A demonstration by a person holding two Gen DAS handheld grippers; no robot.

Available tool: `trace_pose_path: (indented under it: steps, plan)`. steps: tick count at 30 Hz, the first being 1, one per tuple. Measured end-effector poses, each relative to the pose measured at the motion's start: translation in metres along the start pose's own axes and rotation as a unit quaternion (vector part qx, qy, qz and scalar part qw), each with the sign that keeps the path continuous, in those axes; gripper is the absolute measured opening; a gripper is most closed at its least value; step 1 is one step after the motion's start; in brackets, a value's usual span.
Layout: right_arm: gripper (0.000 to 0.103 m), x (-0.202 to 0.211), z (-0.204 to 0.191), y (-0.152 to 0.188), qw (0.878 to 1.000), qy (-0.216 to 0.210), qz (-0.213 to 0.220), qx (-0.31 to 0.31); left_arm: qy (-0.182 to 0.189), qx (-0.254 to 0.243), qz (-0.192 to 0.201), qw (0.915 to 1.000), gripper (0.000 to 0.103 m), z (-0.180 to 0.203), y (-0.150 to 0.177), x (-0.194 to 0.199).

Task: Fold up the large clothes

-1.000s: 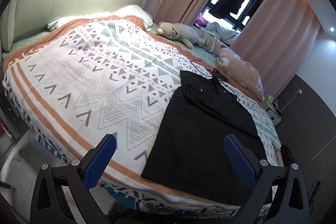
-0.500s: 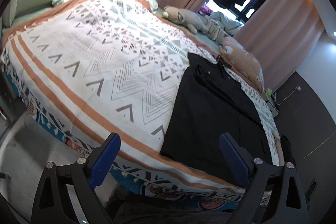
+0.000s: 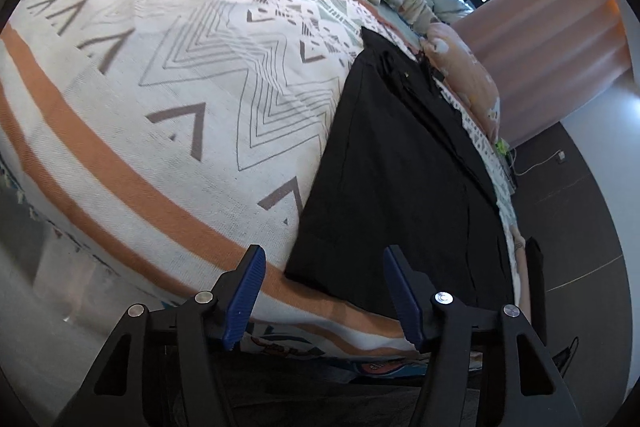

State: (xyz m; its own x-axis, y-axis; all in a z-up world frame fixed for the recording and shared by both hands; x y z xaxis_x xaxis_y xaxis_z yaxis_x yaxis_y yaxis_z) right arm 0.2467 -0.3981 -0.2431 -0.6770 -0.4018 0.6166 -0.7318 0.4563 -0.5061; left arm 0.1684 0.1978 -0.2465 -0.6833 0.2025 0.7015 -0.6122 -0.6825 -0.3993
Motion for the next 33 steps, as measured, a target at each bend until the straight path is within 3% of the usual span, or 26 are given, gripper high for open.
trace_pose_path:
  steps: [6,11,19,24,28,33]
  plan:
    - [0.075,-0.016,0.014,-0.008,1.0,0.002,0.001,-0.023,-0.001,0.003,-0.009,1.0,0.061,0.002,-0.008,-0.017]
    - [0.075,-0.019,0.019,-0.01,0.999,-0.01,0.009,-0.046,0.038,0.013,-0.028,0.9988,0.061,0.009,-0.009,-0.026]
    - [0.075,-0.005,0.017,-0.013,0.991,-0.098,0.019,-0.087,0.115,0.057,-0.051,0.9903,0.061,0.009,-0.005,-0.019]
    - [0.075,-0.006,0.002,-0.022,0.991,-0.113,0.027,-0.073,0.136,0.055,-0.032,0.9887,0.061,0.02,-0.01,-0.011]
    - [0.075,-0.016,0.009,-0.018,0.991,-0.097,0.019,-0.088,0.124,0.052,-0.03,0.9904,0.061,0.021,-0.01,-0.015]
    - [0.073,-0.026,0.0,-0.002,0.99,-0.115,-0.015,-0.085,0.109,0.067,-0.051,0.9906,0.059,0.011,0.0,-0.021]
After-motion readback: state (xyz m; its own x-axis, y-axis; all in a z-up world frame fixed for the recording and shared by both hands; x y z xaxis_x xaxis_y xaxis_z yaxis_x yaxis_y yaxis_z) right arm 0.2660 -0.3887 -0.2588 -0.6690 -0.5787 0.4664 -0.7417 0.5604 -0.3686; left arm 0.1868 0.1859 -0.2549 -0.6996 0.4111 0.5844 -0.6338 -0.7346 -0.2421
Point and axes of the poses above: each gripper's, at about its wrist camera, not at the fingertips, and x roughly against the way its jaws point, z to its right, y to its underside, the point moved 5 cm from there along -x, roughly the way its jaws point, and after that the axes turned 1 degree about -y, right-handed, at the moved point
